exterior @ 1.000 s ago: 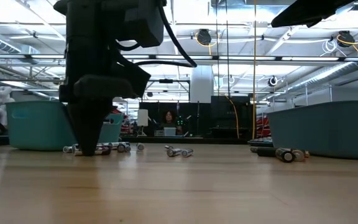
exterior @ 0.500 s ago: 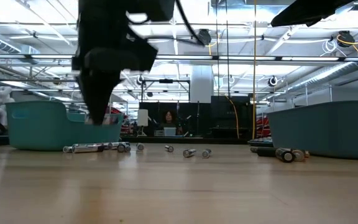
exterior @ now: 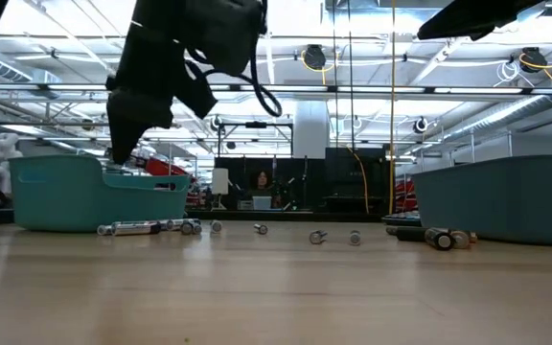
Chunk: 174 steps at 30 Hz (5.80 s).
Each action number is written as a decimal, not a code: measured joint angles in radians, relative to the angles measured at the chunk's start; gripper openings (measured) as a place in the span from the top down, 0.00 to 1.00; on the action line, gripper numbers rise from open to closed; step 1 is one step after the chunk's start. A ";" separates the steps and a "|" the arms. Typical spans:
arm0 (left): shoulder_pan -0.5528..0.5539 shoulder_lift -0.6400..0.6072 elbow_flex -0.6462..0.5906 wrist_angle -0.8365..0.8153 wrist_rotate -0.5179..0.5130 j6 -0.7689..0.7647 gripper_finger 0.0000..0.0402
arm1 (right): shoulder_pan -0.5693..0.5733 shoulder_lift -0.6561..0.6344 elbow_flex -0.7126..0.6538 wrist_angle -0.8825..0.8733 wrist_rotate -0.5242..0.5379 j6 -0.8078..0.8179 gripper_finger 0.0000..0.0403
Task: Sort batteries
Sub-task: Put the silver battery into the green bin
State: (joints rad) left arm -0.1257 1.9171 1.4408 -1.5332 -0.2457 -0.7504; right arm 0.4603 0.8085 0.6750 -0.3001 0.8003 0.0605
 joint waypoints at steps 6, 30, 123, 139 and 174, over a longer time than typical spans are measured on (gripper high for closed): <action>0.040 0.000 0.000 -0.038 0.030 -0.001 0.53 | 0.000 0.000 0.000 0.004 -0.032 -0.002 0.81; -0.113 0.045 0.106 0.794 0.063 -0.135 0.35 | -0.054 0.016 0.000 -0.127 -0.148 -0.043 0.81; 0.129 0.293 0.236 0.532 -0.009 1.781 0.39 | -0.092 0.094 0.000 0.049 -0.163 0.207 0.81; 0.124 0.302 0.237 0.550 0.093 1.926 0.65 | -0.092 0.156 0.000 0.089 -0.142 0.190 0.81; 0.182 0.089 0.297 -0.034 0.207 0.820 0.94 | -0.092 0.155 0.000 0.099 -0.142 0.216 0.81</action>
State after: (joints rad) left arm 0.0561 2.0064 1.7381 -1.5669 -0.0391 0.0694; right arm 0.3683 0.9634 0.6750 -0.2008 0.6578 0.2764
